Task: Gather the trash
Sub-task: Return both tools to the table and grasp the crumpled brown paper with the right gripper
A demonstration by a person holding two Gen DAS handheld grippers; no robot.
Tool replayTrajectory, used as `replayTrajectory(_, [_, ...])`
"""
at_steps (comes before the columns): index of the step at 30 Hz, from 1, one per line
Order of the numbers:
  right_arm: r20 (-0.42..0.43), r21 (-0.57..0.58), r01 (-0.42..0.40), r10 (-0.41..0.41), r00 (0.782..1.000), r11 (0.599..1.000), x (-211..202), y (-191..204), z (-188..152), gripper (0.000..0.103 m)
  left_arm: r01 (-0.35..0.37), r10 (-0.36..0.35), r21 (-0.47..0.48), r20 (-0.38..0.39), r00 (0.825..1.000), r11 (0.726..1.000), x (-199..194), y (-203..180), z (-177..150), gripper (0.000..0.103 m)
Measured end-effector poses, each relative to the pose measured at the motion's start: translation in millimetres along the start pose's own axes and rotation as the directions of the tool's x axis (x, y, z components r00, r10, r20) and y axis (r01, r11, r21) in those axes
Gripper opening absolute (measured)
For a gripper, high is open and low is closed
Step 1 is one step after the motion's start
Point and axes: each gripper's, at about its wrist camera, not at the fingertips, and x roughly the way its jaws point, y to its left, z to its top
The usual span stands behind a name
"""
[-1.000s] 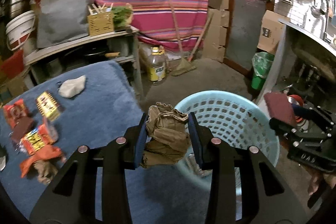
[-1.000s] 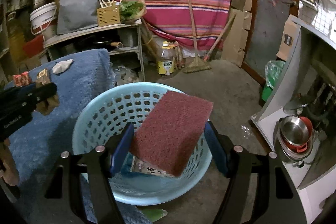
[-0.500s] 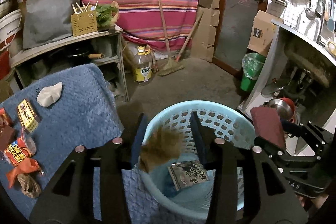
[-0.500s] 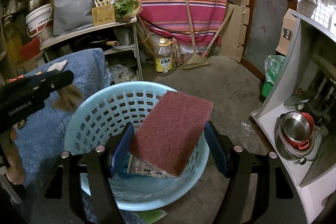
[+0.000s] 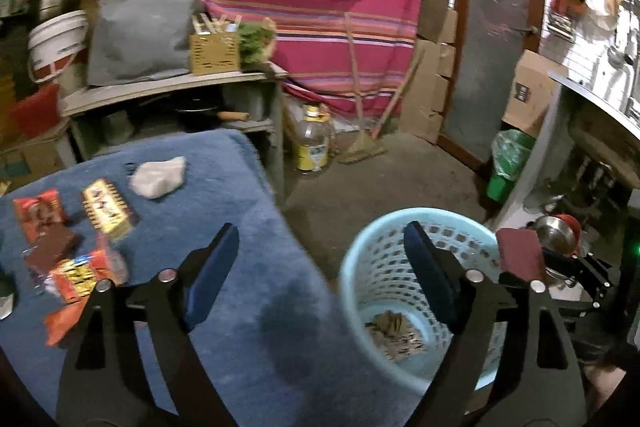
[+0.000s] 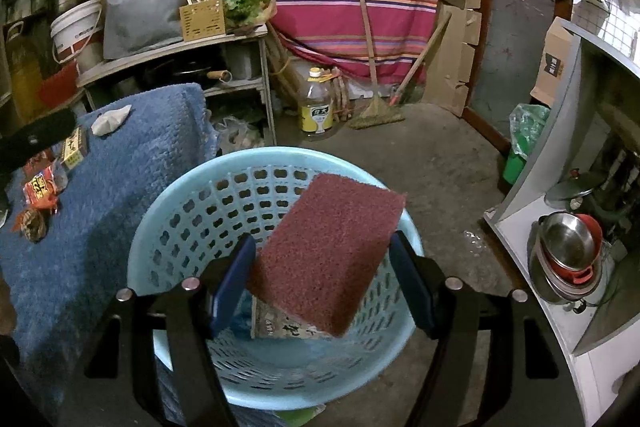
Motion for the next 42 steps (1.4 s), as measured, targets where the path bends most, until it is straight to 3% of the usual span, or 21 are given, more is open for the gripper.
replayTrajectory(7, [0.007,0.008,0.007,-0.007,1.0,1.0,9.8,15.8,5.8,0.07,-0.102,0.103,-0.041,0.007,0.995,0.994,-31.6,54.9,-12.7,0.091])
replayTrajectory(10, [0.023,0.01,0.032,-0.032,0.999,0.999,12.5,21.4,10.0,0.089,-0.155,0.156,-0.055,0.006,0.988,0.986,-44.5,83.4,-19.2,0.093])
replayTrajectory(14, [0.026,0.012,0.066,-0.067,0.997,0.998,12.1,26.6,9.2,0.089,-0.218,0.219,-0.079,0.002,0.976,0.973,-60.7,119.9,-28.4,0.095])
replayTrajectory(20, [0.022,0.025,0.048,-0.048,0.999,0.999,6.6,46.0,-1.8,0.089,-0.297,0.298,-0.124,-0.009,0.954,0.947,-83.9,170.5,-46.9,0.096])
replayTrajectory(26, [0.043,-0.009,-0.025,0.025,0.999,1.0,-10.9,103.4,-9.3,0.089,-0.393,0.394,-0.139,-0.017,0.919,0.909,-102.1,208.5,-59.9,0.097])
replayTrajectory(30, [0.051,-0.06,-0.099,0.102,0.994,0.993,-22.3,153.7,-14.0,0.089,-0.414,0.415,-0.188,-0.036,0.909,0.891,-112.4,244.8,-67.4,0.097])
replayTrajectory(33, [0.052,-0.112,-0.145,0.152,0.987,0.983,-27.8,194.6,-14.8,0.089,-0.448,0.448,-0.21,-0.052,0.893,0.869,-117.1,267.7,-66.5,0.097])
replayTrajectory(37, [0.034,-0.158,-0.206,0.214,0.976,0.966,-31.4,242.0,-16.0,0.089,-0.437,0.436,-0.26,-0.065,0.898,0.861,-121.9,292.1,-59.7,0.097])
replayTrajectory(42, [0.004,-0.224,-0.24,0.247,0.969,0.945,-26.6,294.2,-18.1,0.089,-0.462,0.464,-0.27,-0.061,0.884,0.845,-120.8,311.6,-54.3,0.097])
